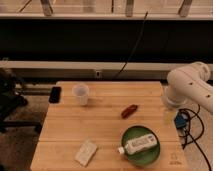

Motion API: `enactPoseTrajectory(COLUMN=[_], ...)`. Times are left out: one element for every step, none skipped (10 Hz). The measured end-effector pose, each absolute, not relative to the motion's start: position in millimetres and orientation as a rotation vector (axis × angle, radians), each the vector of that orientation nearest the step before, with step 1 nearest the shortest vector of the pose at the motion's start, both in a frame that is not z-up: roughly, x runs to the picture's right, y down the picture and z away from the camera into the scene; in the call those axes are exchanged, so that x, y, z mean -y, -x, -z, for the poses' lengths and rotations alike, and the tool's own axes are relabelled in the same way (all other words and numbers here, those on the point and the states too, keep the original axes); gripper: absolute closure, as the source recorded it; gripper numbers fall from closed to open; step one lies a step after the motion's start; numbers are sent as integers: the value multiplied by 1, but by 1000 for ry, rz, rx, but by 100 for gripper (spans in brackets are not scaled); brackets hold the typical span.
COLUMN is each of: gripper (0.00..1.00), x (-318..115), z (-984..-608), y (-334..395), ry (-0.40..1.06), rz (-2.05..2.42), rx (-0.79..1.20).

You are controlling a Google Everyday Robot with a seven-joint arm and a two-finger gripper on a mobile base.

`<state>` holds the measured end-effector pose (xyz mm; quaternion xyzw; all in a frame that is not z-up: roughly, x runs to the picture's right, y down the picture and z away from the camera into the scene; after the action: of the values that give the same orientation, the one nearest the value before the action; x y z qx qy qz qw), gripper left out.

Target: Place the pepper in the ceramic cup

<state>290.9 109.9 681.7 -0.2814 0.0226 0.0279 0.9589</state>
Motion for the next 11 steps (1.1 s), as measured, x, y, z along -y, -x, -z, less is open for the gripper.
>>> enactPoseTrajectory(gripper=[20,20,20,20,20,20,20,20,20,20,20], x=[-110,-110,-110,-110,-110,-108,-107,-103,-100,-101,-103], z=[-682,-682,-682,-682,-682,-689,-699,-712,-718,-720,-725], y=[-291,-291,-291,-291,-291,-286,-278,-266,-259,-258,-258], ry=[571,571,571,571,570,564,561,557,553,552,550], rz=[-57,-57,-57,-57,-55,-39,-23,-4,5,13,29], rx=[-46,-46,-46,-46,-46,-49,-44,-42,-38,-40,-34])
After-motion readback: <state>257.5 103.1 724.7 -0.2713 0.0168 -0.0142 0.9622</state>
